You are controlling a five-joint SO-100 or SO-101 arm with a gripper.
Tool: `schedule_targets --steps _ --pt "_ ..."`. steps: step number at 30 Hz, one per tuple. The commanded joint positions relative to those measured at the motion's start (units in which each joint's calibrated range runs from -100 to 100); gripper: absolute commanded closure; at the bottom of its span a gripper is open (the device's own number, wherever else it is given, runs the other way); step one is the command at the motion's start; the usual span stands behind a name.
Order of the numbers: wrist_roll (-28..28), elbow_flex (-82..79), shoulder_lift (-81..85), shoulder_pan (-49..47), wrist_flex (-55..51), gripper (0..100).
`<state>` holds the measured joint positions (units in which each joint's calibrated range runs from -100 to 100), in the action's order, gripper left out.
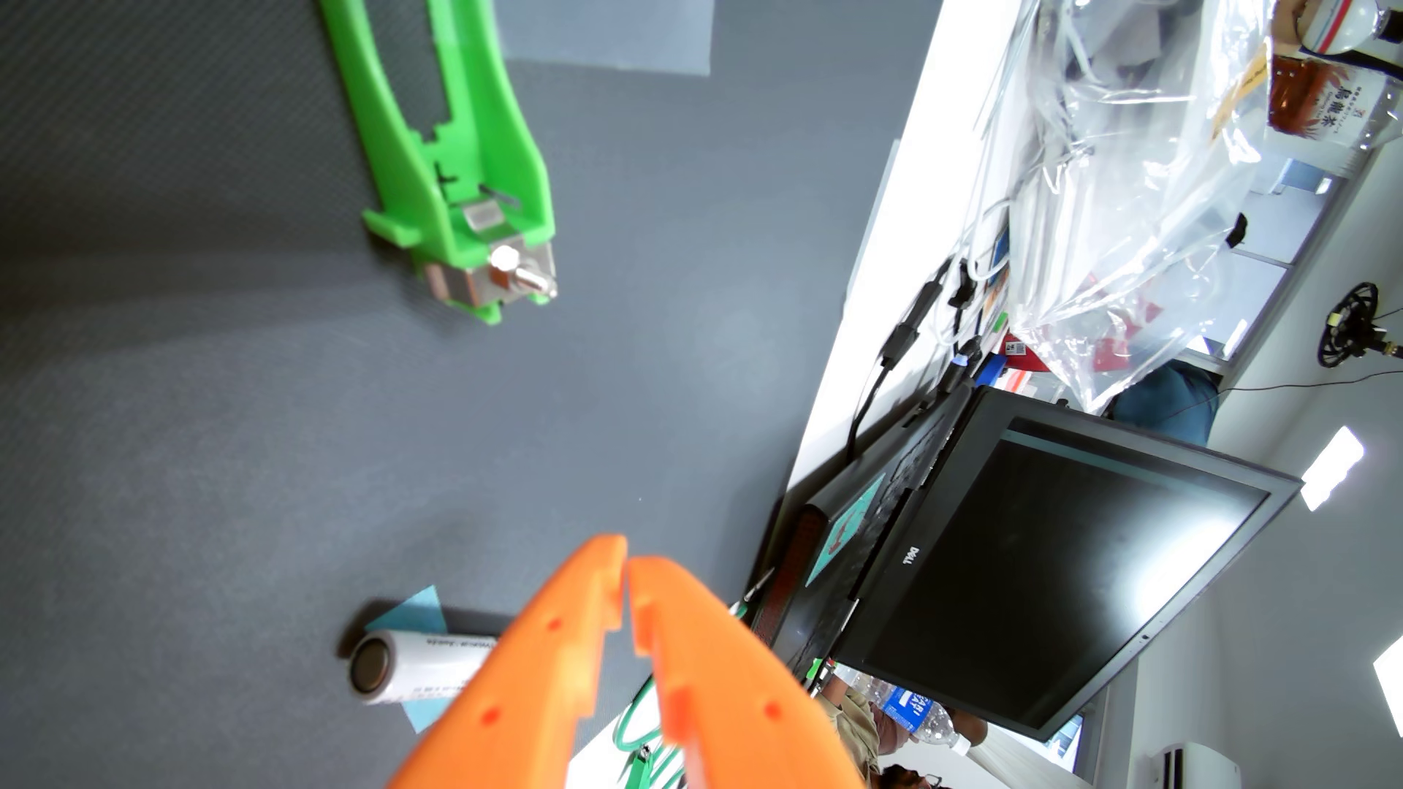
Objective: Insert Battery
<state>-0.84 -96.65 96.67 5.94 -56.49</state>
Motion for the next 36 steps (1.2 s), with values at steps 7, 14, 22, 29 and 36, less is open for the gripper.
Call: schedule_targets --steps 7,14,22,29,36 --pt "-0.08 0.17 0.24 -0.27 0.35 98" --pt "0.07 -0.28 0.33 -0.27 0.69 98" --pt "-0.86 1.79 0.33 0.79 -0.33 98" --pt "-3.28 16.74 -0.01 -0.39 -9.65 98" --pt "-8.84 32.31 -7.76 0.67 -19.38 92"
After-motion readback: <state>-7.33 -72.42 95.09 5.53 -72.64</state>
